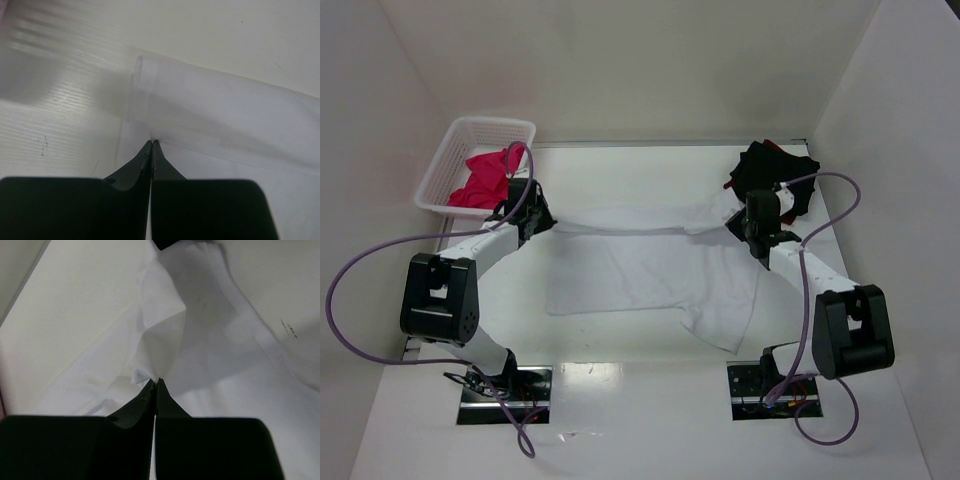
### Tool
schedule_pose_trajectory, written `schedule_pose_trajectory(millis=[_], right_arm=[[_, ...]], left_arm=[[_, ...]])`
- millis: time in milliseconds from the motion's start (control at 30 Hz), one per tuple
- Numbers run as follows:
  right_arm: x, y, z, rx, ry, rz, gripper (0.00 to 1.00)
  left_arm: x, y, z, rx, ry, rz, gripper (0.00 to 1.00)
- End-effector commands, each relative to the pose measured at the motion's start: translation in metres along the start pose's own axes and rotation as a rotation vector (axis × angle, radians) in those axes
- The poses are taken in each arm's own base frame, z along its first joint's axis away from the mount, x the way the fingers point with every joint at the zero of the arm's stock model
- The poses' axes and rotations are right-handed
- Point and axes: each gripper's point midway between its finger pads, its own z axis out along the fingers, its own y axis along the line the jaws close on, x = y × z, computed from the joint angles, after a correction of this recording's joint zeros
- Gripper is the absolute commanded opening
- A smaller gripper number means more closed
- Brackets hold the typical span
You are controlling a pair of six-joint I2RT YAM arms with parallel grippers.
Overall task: Fold and stack the t-shirts
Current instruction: Fold the flattened tshirt in 1/3 of the way
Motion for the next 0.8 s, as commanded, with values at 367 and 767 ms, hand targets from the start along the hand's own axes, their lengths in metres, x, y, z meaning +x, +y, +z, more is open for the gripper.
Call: schedule_pose_trajectory(millis=[367,767], right_arm=[[0.039,-0.038,-0.015,0.061,0.109,0.003,0.68],[0.033,-0.042,-0.070,-0.012,0.065,0.001,1.00]], left_arm=[[0.003,-0.001,-0.003,0.007,0.029,-0.041,0.09],[0.007,-0.019,-0.075,0.099,-0.042,-0.133,0.99]])
